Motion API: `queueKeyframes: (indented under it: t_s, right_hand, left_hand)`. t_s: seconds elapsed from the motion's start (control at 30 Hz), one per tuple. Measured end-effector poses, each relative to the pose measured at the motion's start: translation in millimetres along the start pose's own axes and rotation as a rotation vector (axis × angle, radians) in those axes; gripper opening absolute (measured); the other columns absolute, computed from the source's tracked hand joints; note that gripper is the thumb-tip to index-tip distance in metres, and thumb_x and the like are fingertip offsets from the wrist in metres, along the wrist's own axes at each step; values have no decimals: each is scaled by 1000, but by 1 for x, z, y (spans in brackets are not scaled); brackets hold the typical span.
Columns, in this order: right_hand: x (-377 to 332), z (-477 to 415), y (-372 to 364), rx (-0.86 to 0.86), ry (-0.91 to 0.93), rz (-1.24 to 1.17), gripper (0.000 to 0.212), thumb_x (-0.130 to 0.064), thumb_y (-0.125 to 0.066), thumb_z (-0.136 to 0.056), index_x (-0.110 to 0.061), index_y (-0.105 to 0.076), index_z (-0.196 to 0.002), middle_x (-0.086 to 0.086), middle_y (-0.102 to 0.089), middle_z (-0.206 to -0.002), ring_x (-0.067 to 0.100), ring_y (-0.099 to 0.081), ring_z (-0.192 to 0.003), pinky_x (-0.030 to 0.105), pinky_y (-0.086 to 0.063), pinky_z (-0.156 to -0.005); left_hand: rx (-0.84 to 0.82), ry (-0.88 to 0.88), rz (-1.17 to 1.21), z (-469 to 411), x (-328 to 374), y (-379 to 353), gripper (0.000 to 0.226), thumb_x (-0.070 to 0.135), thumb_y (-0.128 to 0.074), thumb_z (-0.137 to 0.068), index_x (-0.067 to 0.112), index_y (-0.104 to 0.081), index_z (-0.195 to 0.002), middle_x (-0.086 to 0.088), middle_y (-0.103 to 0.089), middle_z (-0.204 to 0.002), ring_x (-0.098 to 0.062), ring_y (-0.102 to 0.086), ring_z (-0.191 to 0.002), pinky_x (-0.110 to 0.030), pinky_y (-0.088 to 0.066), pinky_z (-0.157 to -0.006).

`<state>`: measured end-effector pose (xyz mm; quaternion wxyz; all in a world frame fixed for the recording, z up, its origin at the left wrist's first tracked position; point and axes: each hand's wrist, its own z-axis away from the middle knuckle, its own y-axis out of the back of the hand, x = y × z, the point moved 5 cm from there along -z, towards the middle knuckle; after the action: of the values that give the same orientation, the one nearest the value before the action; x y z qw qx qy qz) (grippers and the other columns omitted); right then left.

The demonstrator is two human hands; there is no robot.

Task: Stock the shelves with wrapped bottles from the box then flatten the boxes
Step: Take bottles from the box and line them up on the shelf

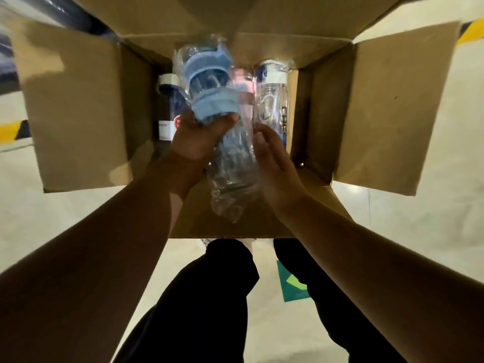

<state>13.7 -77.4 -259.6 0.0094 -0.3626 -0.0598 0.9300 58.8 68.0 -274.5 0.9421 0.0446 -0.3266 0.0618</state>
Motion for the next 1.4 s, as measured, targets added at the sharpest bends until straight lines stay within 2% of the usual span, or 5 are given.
queueKeyframes:
  t_s: [0.23, 0.67, 1.03, 1.2, 1.4]
  right_hand:
    - [24, -80, 72, 354, -241, 696, 92, -59, -68, -82, -21, -23, -153, 12, -28, -153, 36, -29, -140, 48, -34, -113]
    - [54, -146, 86, 294, -289, 534, 103, -34, -90, -67, -19, -25, -146, 8, -53, -136, 30, -56, -121, 32, -47, -78]
    - [-22, -5, 75, 132, -359, 259, 117, -69, -92, -23, -21, -55, -123, 7, -70, -108, 28, -72, -84, 43, -59, -62]
    - [-113, 112, 49, 58, -274, 156, 45, -38, -87, -69, -22, -63, -103, -3, -73, -74, 17, -68, -64, 33, -56, -60]
    - [-250, 269, 23, 15, -90, 29, 21, -20, -80, -78, -23, -73, -98, 3, -75, -101, 27, -72, -92, 47, -60, -80]
  left_hand:
    - [149, -106, -170, -20, -11, 30, 72, 8, -80, -81, 19, -39, -138, 4, -61, -124, -1, -65, -99, -19, -58, -77]
    - [167, -57, -200, -65, -25, 50, 82, 15, -83, -79, 15, -35, -145, 3, -61, -119, -10, -64, -102, -30, -61, -82]
    - [83, -39, -116, 70, 19, 34, 91, 32, -90, -57, 12, -49, -135, -8, -66, -123, -22, -68, -109, -46, -57, -92]
    - [-26, -107, -85, 171, 88, 19, 48, -3, -76, -82, 26, -53, -113, -1, -66, -109, -10, -70, -96, -27, -56, -81]
    - [-90, -270, -44, 327, 206, -4, 53, -6, -78, -71, 12, -62, -117, -9, -71, -106, -17, -71, -95, -32, -59, -82]
